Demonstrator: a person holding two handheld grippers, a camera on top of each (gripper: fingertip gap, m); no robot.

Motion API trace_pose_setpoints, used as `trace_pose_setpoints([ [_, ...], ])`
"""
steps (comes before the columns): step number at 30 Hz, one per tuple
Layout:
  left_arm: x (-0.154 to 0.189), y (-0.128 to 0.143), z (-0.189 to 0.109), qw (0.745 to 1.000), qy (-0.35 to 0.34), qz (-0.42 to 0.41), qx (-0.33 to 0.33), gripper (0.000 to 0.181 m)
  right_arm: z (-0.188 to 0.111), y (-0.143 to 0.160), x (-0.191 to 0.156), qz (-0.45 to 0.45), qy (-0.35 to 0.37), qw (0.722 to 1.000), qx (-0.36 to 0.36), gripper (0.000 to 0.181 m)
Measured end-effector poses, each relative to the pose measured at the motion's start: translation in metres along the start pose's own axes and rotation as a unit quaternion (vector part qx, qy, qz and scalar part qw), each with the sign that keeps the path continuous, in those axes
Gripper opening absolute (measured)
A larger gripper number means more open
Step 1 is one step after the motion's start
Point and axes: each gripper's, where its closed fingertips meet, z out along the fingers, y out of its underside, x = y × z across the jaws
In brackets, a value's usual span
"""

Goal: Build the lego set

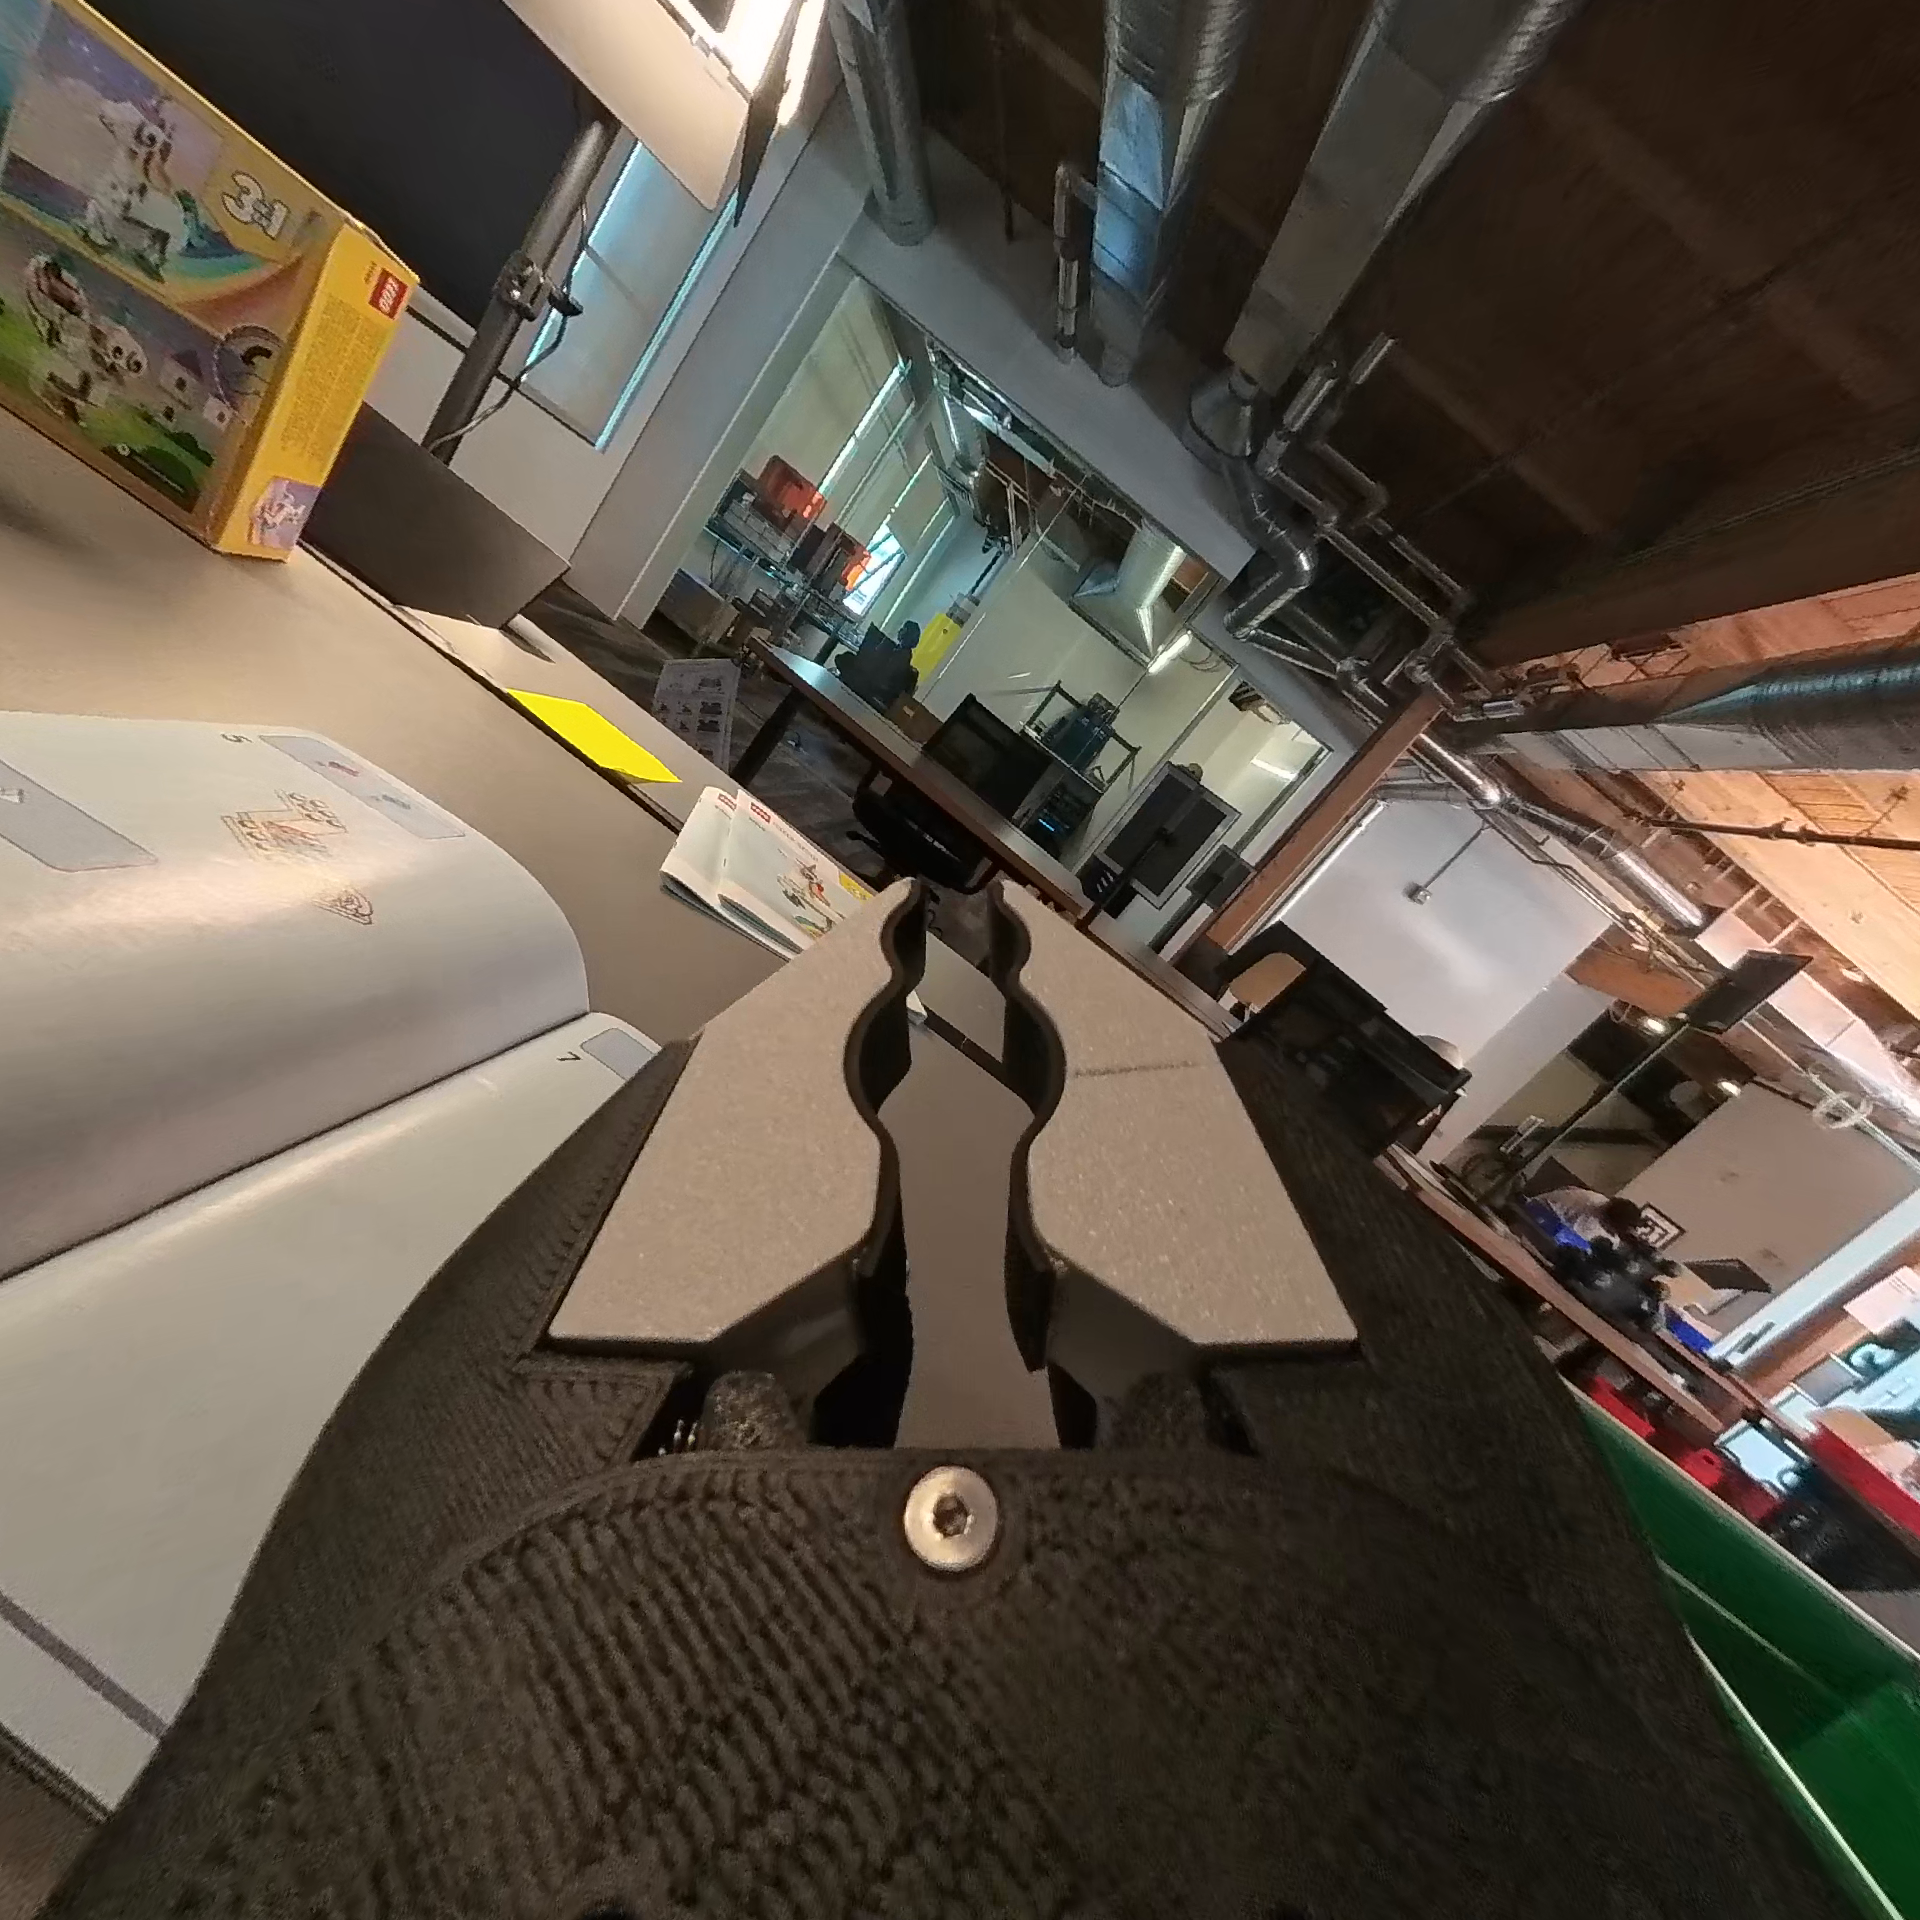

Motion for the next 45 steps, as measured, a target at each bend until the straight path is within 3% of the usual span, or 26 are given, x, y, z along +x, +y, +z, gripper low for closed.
trace_pose_setpoints([
  [4,-0.001,0.03,-0.005,0.995,0.017,-0.002,-0.097,0.03,-0.001,0.001,0.001,-0.003,0.002,1.0,-0.003,0.009],
  [13,0.028,0.048,-0.001,0.983,0.084,0.068,-0.149,0.039,0.0,0.004,0.002,-0.004,0.006,1.0,-0.01,0.009],
  [20,0.026,0.032,-0.002,0.987,0.08,0.078,-0.113,0.039,0.001,0.005,0.002,-0.01,0.007,1.0,-0.016,0.009],
  [26,0.055,-0.002,-0.002,0.985,0.14,0.103,-0.02,0.036,0.002,0.006,-0.001,-0.022,0.002,1.0,-0.02,0.008],
  [27,0.061,-0.004,-0.003,0.982,0.155,0.103,-0.011,0.028,0.002,0.006,-0.002,-0.023,0.001,0.999,-0.022,0.007],
  [33,0.076,-0.007,0.005,0.976,0.199,0.082,0.027,0.028,0.003,0.007,-0.004,-0.032,-0.002,0.999,-0.024,0.005],
  [38,0.058,0.0,0.013,0.988,0.149,0.044,0.012,0.028,0.004,0.007,-0.006,-0.041,-0.005,0.999,-0.026,0.005],
  [41,-0.001,-0.002,0.011,1.0,-0.014,-0.019,-0.006,0.026,0.004,0.007,-0.007,-0.045,-0.006,0.999,-0.026,0.005],
  [42,-0.016,-0.008,0.006,0.998,-0.055,-0.036,0.01,0.025,0.004,0.007,-0.007,-0.046,-0.007,0.999,-0.026,0.005],
  [45,-0.036,-0.033,-0.004,0.992,-0.06,-0.088,0.07,0.025,0.005,0.006,-0.015,-0.05,-0.027,0.998,-0.022,0.005],
])
